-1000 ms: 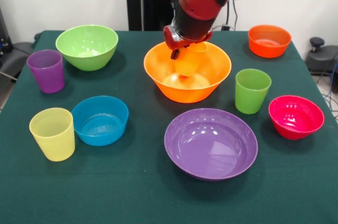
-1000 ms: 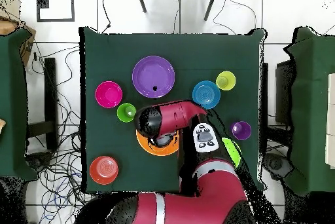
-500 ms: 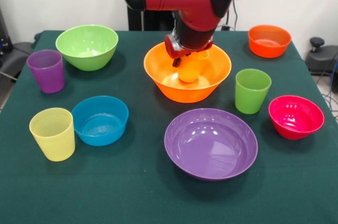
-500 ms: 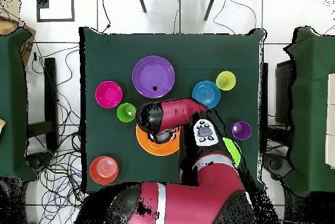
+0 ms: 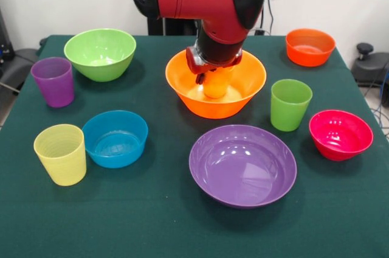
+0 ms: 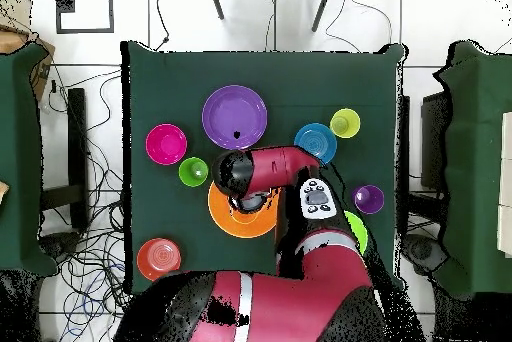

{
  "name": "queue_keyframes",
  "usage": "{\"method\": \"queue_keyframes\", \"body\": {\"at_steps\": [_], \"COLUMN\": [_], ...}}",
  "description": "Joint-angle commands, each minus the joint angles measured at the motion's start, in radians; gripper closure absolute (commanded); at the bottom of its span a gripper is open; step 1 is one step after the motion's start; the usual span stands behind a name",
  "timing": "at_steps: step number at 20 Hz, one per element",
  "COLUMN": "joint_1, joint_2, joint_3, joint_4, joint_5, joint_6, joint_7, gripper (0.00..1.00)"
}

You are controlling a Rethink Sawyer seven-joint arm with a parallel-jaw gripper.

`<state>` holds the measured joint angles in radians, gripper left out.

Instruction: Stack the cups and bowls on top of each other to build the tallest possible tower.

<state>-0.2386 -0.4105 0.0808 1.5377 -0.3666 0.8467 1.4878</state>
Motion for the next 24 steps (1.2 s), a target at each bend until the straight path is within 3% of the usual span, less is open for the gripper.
{"method": "queue_keyframes", "body": {"at_steps": [1, 11, 24], "joint_1": [0.022, 0.038, 0.111], "joint_2": [0.040, 0.021, 0.076], "joint_3": [0.012, -0.010, -0.074], "joint_4": [-0.029, 0.024, -0.024], "joint_5": [0.006, 0.004, 0.001], "joint_6": [-0.168, -0.223, -0.226], "joint_7": [0.203, 0.198, 0.242], "gripper": [1.00, 1.00, 1.00]}}
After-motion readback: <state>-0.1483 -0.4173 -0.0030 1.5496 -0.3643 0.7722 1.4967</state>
